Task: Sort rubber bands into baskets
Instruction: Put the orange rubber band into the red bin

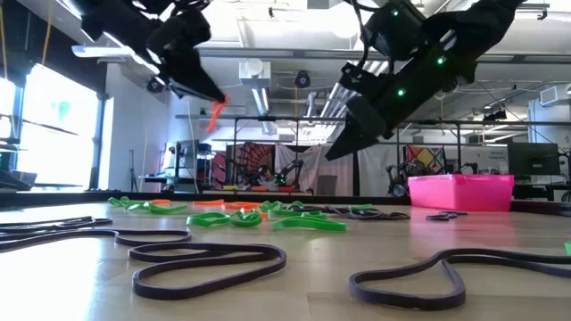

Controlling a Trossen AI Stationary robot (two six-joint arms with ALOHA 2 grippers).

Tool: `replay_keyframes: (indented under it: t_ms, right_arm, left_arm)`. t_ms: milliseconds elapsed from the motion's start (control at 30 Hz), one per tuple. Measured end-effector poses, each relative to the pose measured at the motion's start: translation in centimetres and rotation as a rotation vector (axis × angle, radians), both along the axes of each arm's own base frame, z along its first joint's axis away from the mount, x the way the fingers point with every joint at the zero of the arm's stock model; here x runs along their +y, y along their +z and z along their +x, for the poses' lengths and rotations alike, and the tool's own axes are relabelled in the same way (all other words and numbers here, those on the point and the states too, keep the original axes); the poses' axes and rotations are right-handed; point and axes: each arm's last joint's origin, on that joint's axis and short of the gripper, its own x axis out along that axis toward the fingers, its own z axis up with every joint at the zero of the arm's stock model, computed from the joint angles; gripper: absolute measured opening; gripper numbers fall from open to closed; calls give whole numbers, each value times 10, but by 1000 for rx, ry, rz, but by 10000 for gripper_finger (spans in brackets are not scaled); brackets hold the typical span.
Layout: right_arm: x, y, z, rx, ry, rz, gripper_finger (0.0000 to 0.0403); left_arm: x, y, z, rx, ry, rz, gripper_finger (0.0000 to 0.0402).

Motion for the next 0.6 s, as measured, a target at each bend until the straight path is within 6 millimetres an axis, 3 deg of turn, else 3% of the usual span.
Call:
replay_keyframes:
  t_ms: [100, 300, 600]
  right_arm:
    - [-1, -2, 0, -1, -64, 0, 95]
    - [4, -2, -6, 40, -131, -59, 8]
    - [18, 5, -16, 65, -167, -90, 4]
  left_arm:
    - [2, -3, 11, -47, -41, -1, 11]
    - [10, -11, 37, -168, -80, 34, 11]
    - [22, -21, 58, -305, -153, -6, 11]
